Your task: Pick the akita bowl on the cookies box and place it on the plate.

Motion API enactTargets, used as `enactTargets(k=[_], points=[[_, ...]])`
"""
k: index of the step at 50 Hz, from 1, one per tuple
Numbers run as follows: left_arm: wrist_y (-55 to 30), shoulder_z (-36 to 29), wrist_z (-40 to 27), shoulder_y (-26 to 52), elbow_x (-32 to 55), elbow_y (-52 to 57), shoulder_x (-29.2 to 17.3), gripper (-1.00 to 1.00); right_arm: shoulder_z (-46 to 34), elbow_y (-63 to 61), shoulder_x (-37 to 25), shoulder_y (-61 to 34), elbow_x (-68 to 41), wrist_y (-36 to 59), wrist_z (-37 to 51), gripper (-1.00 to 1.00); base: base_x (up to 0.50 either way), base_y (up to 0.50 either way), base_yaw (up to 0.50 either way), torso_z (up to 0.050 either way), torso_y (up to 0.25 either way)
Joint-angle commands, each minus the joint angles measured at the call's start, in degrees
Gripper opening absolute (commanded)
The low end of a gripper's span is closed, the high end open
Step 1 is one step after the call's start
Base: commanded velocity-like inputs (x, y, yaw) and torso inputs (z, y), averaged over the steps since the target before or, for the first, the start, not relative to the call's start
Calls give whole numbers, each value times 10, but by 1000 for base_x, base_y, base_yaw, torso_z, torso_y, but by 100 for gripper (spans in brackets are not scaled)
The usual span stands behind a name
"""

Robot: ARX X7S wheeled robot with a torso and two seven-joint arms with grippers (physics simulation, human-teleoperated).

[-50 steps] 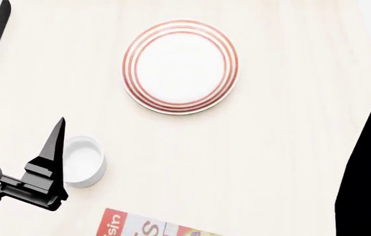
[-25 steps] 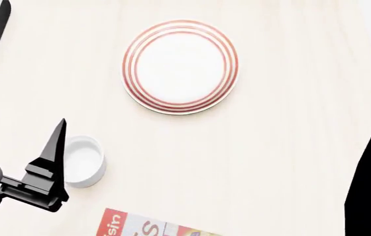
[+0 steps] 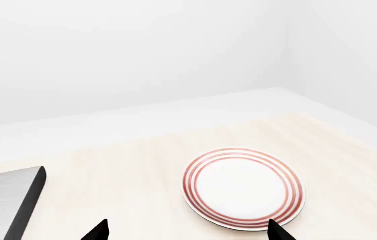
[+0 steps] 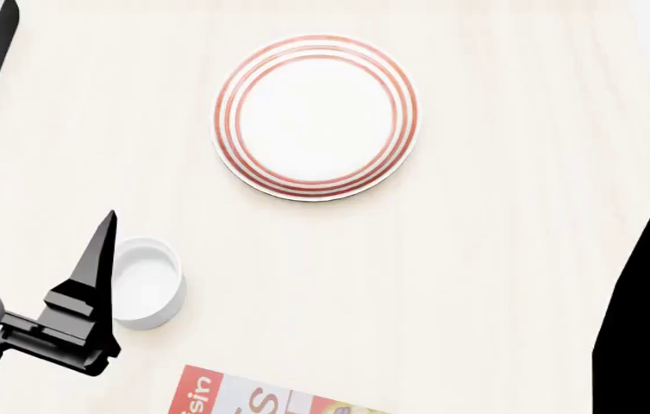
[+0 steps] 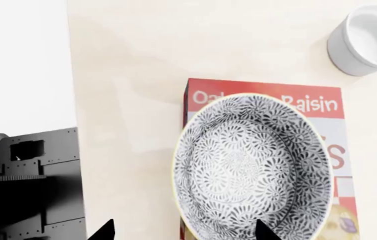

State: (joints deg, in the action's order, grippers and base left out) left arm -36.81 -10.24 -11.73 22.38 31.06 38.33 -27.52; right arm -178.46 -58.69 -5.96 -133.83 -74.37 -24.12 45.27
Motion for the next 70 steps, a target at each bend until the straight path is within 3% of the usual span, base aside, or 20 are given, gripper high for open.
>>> enactTargets(k=[1, 60, 61, 70], points=[[15, 14, 21, -4, 5, 0, 12, 100, 28, 21, 2, 4, -1, 27, -33, 100, 0, 0, 0, 0, 0], [22, 12, 15, -8, 13, 0, 2, 100, 116, 102, -30, 86, -8, 103, -62, 100, 0, 0, 0, 0, 0], [22, 13, 15, -8, 13, -1, 2, 100, 117, 102, -30, 87, -7, 105, -59, -100, 0, 0, 0, 0, 0], [23, 12, 13, -9, 13, 0, 1, 100, 124, 91, -36, 75, -1, 120, -50, -100, 0, 0, 0, 0, 0]])
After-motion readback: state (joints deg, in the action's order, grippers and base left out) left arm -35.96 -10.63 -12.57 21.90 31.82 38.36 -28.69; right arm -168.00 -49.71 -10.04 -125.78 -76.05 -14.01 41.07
